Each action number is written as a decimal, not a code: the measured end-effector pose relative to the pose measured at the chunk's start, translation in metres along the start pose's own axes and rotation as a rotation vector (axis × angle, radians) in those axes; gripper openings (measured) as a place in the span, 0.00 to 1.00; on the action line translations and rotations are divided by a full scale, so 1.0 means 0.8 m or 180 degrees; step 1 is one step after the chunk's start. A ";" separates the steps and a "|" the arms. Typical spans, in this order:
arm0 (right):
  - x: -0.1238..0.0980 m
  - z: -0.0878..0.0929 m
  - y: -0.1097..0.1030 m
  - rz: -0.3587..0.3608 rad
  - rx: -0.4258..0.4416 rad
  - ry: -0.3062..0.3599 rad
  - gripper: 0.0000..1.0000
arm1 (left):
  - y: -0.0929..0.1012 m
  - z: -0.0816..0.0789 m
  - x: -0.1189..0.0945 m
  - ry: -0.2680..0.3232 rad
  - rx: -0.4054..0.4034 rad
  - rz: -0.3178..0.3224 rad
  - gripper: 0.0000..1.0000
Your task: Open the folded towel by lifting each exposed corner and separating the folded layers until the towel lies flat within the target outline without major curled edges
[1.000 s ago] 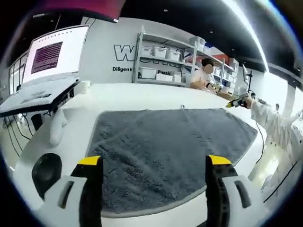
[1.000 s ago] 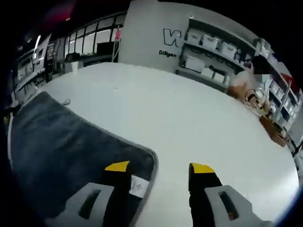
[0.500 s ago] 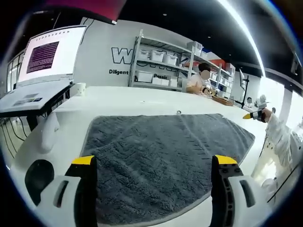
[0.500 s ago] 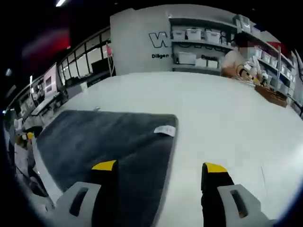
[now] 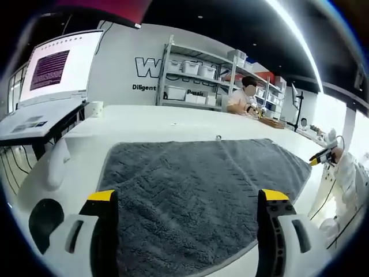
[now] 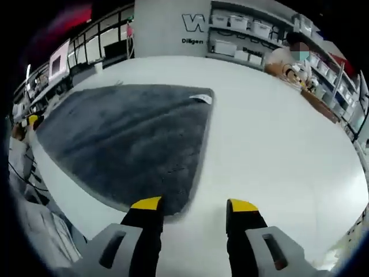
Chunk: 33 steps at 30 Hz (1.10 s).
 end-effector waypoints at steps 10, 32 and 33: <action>-0.002 -0.002 0.002 0.0068 -0.0191 -0.0101 0.42 | -0.008 -0.013 0.005 -0.0002 0.0037 -0.0085 0.99; -0.038 -0.016 -0.025 -0.0271 0.0033 0.0554 0.64 | -0.050 -0.082 0.050 -0.0034 0.0239 -0.0319 0.82; -0.041 -0.019 -0.034 -0.0317 -0.0007 0.0637 0.68 | -0.053 -0.086 0.054 -0.0015 0.0230 -0.0347 0.81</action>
Point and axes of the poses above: the point that each gripper's makers call its tool centre point, and the gripper's own axes: x roughly forward along the fingers, y roughly to its right, z roughly out of its underside, the point moved 10 cm from there along -x, roughly backward along the fingers, and after that the axes turned 9 degrees about z, right-handed, at the moved point
